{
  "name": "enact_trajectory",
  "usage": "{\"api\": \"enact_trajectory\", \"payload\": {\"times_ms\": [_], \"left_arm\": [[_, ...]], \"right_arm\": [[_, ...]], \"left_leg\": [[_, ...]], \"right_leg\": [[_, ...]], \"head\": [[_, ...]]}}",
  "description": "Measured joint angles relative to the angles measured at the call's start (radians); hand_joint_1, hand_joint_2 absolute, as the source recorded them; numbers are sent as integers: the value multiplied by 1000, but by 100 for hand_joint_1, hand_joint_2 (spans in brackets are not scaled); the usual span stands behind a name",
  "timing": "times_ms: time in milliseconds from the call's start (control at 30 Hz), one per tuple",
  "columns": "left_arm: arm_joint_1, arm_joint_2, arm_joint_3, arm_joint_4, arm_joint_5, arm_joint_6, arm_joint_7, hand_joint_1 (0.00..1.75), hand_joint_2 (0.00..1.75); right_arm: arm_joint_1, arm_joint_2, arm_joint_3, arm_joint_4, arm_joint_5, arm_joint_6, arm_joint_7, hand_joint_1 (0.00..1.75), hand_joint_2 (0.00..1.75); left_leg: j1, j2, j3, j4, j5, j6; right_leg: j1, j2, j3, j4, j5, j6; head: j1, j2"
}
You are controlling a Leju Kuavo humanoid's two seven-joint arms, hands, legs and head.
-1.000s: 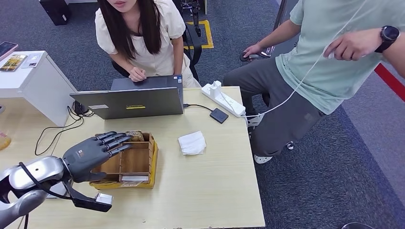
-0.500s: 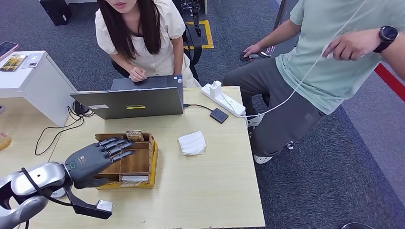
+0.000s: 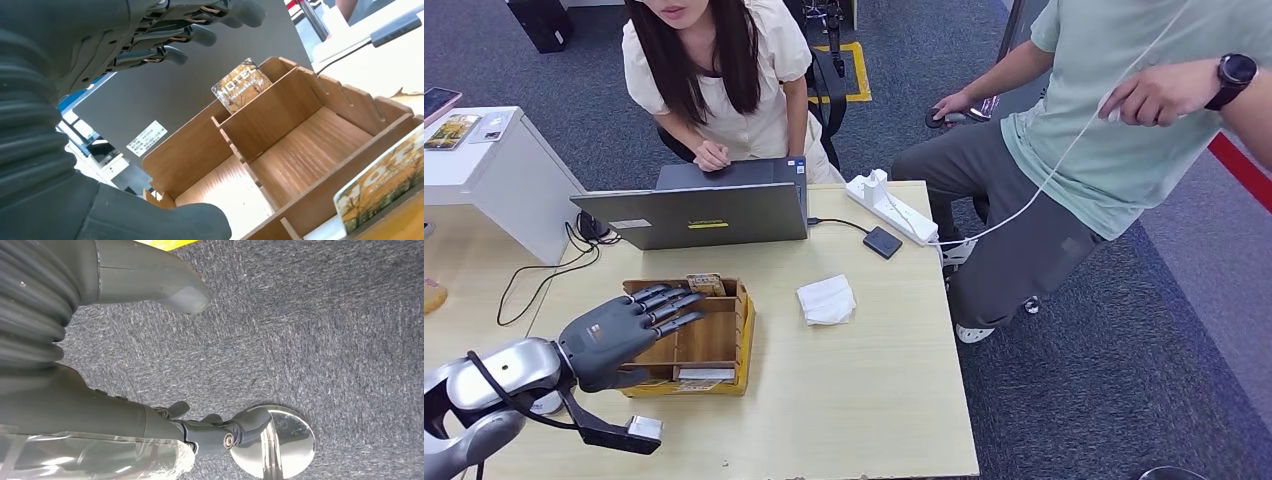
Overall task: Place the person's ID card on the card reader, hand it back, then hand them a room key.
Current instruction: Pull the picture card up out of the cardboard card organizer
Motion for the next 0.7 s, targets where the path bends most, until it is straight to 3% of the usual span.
{"api": "enact_trajectory", "payload": {"times_ms": [700], "left_arm": [[22,-16,5,-14,2,4,-15,0,175]], "right_arm": [[0,0,-1,0,11,0,-3,0,175]], "left_leg": [[0,0,0,0,0,0]], "right_leg": [[0,0,0,0,0,0]], "head": [[0,0]]}}
